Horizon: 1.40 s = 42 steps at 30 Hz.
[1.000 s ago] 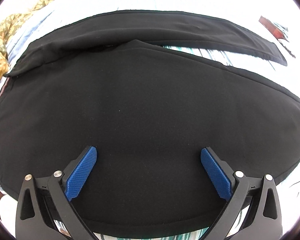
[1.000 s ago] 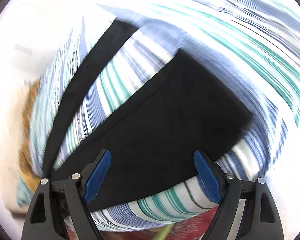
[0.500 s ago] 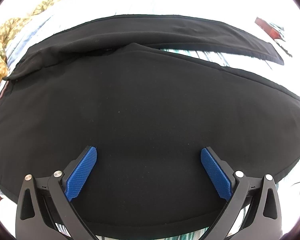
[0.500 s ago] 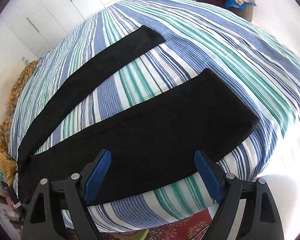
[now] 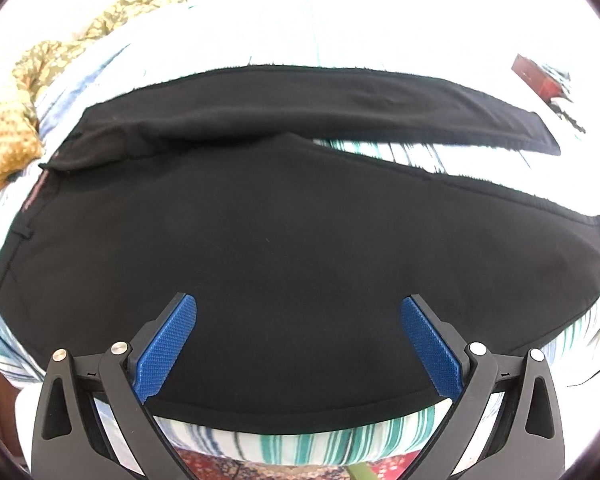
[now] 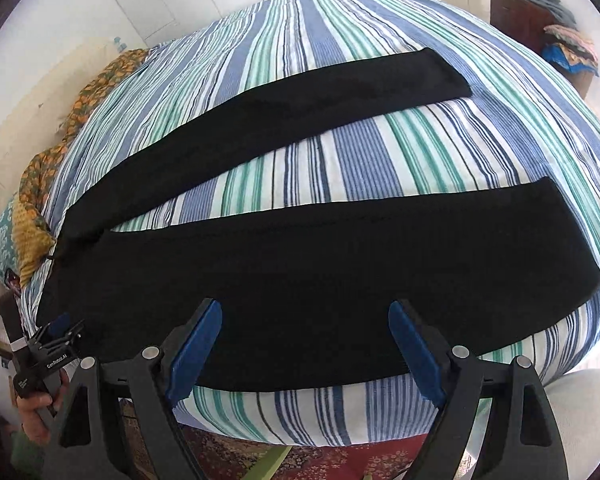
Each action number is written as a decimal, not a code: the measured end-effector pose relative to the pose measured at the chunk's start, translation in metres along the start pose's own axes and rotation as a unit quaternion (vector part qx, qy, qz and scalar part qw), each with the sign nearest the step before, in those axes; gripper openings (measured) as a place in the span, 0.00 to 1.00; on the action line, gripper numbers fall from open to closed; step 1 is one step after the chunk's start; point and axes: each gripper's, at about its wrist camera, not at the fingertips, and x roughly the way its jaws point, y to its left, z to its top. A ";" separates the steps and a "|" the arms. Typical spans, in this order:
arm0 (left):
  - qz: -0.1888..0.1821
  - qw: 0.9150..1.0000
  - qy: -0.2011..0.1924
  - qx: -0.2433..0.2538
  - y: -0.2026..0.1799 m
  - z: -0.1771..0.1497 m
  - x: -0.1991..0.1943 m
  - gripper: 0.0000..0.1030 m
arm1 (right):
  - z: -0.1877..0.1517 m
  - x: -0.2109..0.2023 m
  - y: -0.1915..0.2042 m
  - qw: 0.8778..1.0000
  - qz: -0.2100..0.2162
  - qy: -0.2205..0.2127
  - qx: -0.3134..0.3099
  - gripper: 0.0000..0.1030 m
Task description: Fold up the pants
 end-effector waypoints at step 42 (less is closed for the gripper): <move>0.117 0.989 0.040 -0.087 0.063 0.033 0.013 0.99 | 0.345 0.171 -0.171 0.994 -0.092 0.032 0.045 0.51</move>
